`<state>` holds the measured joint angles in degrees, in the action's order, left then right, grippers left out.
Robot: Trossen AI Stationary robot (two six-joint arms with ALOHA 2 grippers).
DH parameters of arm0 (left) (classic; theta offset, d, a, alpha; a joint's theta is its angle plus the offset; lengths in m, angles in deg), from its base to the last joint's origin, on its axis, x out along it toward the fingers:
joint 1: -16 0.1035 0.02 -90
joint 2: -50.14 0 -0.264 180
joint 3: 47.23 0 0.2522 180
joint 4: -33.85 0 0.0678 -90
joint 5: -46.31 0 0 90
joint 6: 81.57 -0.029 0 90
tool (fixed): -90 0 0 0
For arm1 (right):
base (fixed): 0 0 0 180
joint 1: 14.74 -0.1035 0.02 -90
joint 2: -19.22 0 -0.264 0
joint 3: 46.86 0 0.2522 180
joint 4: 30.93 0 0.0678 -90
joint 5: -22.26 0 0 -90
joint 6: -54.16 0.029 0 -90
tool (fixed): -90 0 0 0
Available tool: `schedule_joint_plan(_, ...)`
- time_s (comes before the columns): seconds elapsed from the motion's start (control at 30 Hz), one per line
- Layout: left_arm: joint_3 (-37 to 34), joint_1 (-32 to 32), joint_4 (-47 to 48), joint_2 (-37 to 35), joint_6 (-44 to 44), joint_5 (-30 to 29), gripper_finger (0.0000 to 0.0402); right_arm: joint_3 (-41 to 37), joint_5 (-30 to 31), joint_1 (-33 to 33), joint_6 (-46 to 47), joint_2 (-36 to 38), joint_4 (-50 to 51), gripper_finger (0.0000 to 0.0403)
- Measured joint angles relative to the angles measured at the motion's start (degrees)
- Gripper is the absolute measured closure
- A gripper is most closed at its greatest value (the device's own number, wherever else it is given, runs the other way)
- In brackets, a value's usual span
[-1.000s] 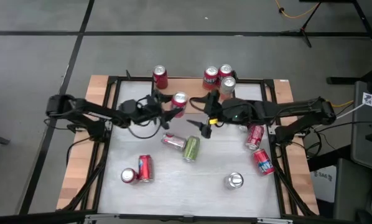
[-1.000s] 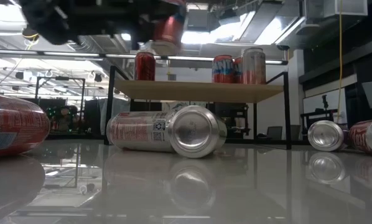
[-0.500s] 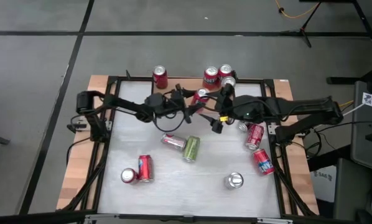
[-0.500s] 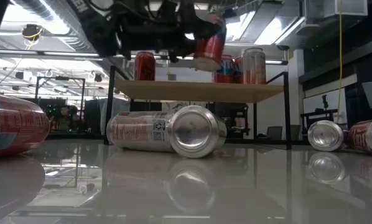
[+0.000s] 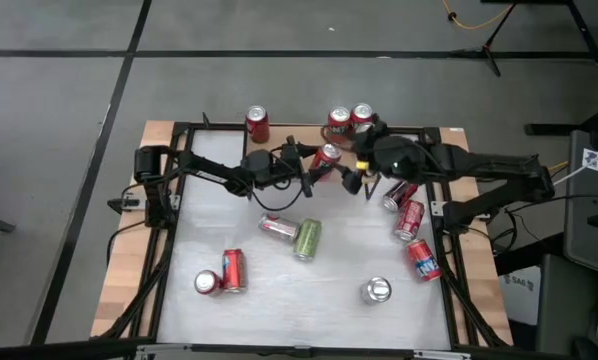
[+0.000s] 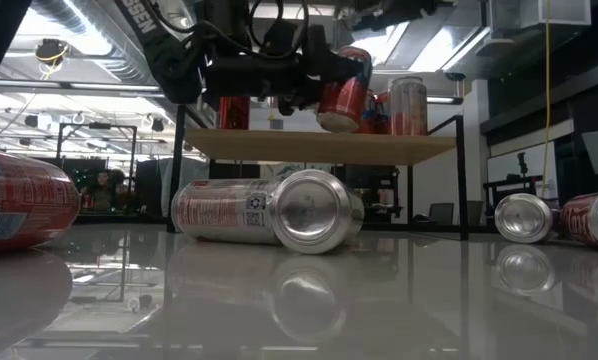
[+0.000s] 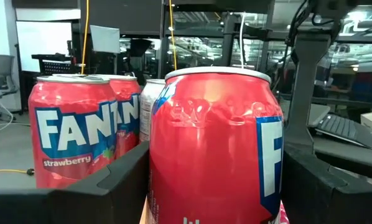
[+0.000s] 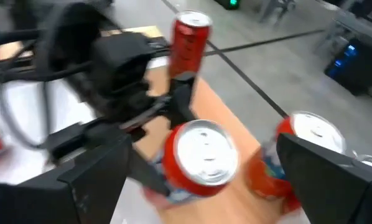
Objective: Place canned beverage on shelf
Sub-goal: Put the orange soda can on the shelf aligned with the other orange soda can
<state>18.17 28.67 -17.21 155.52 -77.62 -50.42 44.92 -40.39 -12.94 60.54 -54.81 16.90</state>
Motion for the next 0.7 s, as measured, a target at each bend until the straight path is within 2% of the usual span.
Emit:
schedule_joint_plan(0.3, -0.01, -0.02, 0.33, 0.00, -0.02, 0.03, 0.0131, -0.04, -10.52, 5.92, 1.43, -1.99, -0.67, 0.0013)
schedule_joint_plan(0.7, -0.04, -0.09, 0.79, 0.00, -0.03, 1.75, 0.0131, -0.02, -10.09, 6.60, 4.73, -4.81, -0.94, 0.0013)
